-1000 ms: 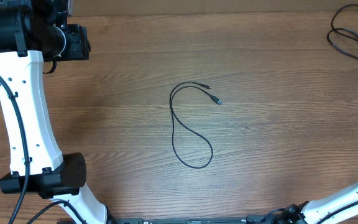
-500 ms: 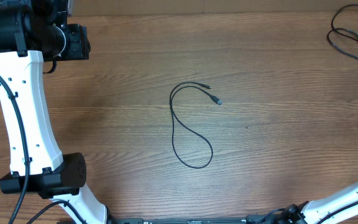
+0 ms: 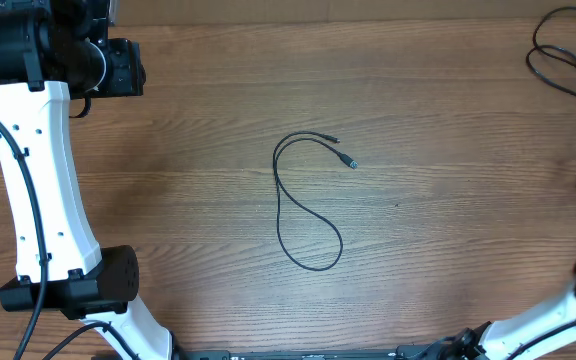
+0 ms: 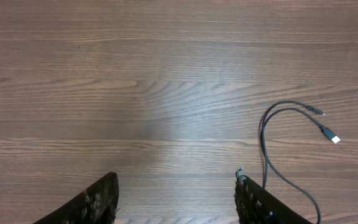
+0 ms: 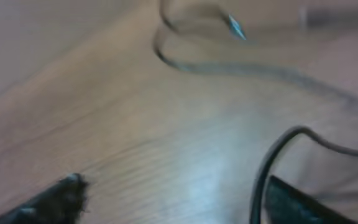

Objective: Untangle cables

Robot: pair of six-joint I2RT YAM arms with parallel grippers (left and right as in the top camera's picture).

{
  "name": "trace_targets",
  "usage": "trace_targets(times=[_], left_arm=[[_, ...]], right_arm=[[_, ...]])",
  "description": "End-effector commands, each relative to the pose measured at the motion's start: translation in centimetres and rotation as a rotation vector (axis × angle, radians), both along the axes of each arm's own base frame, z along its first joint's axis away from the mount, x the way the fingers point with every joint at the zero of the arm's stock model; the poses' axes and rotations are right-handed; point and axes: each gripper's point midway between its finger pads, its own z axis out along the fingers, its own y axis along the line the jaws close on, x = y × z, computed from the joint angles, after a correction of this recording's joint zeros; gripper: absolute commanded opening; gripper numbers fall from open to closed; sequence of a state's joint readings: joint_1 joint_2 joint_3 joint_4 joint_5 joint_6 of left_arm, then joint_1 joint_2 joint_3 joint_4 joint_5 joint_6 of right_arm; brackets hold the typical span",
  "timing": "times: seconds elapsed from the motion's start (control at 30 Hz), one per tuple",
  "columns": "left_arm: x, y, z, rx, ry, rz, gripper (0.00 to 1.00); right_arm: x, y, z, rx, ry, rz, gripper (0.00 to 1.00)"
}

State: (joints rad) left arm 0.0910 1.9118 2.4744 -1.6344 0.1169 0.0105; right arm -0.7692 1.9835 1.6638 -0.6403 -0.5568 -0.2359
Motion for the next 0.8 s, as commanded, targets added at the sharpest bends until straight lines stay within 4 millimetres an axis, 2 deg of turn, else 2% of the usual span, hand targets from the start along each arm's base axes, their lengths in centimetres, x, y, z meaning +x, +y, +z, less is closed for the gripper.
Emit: trace_targets(times=[0.0,0.1,0.33,0.47,0.57,0.67,0.77], left_arm=[[0.2,-0.5,0.0,-0.007,-0.004,-0.018,0.6],[0.2,-0.5,0.0,-0.006,-0.004,-0.019,0.59],[-0.1,-0.4,-0.1,0.014,0.004,-0.048,0.6],[-0.1,-0.4,-0.1,0.014,0.005,-0.048,0.6],[-0.1,-0.4,-0.1,0.013,0.004,-0.048,0.6],[-0.1,-0.4,-0.1,0.013,0.005,-0.048,0.6],[-0.1,-0.4,-0.1,0.014,0.005,-0.048,0.6]], right_arm=[[1.1,0.7,9.1,-0.271,-0.075,-0.058,1.0],[1.1,0.1,7.2,-0.336,0.032,-0.127,1.0],[1.4,0.7,-0.1,-0.209,0.167,-0.082,0.91],[2.1,1.6,-3.3,-0.142,0.2,-0.038,0.91],[1.8,1.9,-6.2,-0.105,0.261,-0.029,0.9],[2.0,2.6,-7.7,-0.061,0.271,-0.004,0.82],[3.3,5.6,-7.4,0.034,0.209,0.092,0.7]])
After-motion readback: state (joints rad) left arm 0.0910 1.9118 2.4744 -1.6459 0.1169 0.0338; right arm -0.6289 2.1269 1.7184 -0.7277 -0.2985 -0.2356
